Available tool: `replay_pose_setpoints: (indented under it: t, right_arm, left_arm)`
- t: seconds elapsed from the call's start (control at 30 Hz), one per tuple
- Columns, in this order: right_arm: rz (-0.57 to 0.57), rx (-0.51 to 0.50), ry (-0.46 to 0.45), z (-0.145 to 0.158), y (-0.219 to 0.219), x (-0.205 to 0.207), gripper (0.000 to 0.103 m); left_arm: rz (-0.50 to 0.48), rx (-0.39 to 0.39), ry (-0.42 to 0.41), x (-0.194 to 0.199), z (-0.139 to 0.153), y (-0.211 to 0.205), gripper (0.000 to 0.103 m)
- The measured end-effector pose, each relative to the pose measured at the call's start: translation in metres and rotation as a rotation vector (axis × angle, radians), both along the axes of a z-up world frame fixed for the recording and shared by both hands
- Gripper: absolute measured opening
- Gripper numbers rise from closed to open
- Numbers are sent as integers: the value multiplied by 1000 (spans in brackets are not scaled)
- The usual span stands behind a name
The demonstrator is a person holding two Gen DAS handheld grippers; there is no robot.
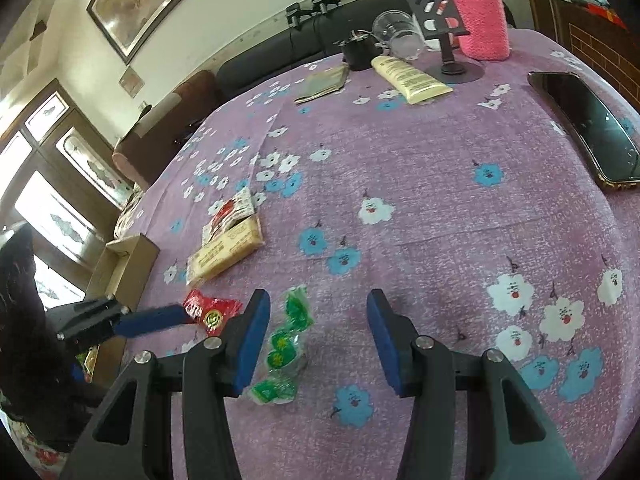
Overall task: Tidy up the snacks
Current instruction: 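Grasp the red packet with the left tool while the right tool grasps the green-wrapped cake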
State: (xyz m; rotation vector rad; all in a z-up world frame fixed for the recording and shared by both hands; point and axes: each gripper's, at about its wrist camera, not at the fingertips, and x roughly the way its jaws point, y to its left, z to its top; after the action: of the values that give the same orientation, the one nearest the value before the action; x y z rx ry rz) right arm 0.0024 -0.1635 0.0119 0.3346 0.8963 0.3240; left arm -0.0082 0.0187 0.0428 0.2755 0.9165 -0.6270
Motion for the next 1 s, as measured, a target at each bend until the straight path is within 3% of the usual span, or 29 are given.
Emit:
replay_pose_setpoints:
  t: [0.1, 0.27, 0.4, 0.47, 0.63, 0.73, 0.8, 0.87, 1.0]
  right_arm:
    - [16, -14, 3, -1, 5, 0, 49]
    - [22, -25, -2, -1, 7, 1, 49]
    - [23, -22, -3, -1, 7, 1, 49]
    - [23, -21, -2, -1, 7, 1, 49]
    - [22, -21, -2, -1, 7, 1, 49]
    - [21, -20, -3, -2, 7, 1, 49]
    - [20, -24, -4, -1, 7, 1, 49]
    - [20, -30, -5, -1, 8, 0, 49]
    - [20, -37, -5, -1, 9, -1, 49]
  left_arm:
    - [22, -2, -17, 10, 2, 4, 58]
    - [-59, 25, -4, 21, -11, -14, 66]
    - [-68, 65, 61, 19, -27, -18, 66]
    - [-55, 87, 50, 10, -28, -17, 66]
    - [12, 39, 59, -8, -28, -9, 67]
    - [28, -6, 68, -11, -31, -10, 85]
    - [36, -64, 95, -10, -32, -13, 103]
    - [68, -80, 76, -10, -34, -18, 102]
    - [61, -11, 40, -12, -36, -28, 100]
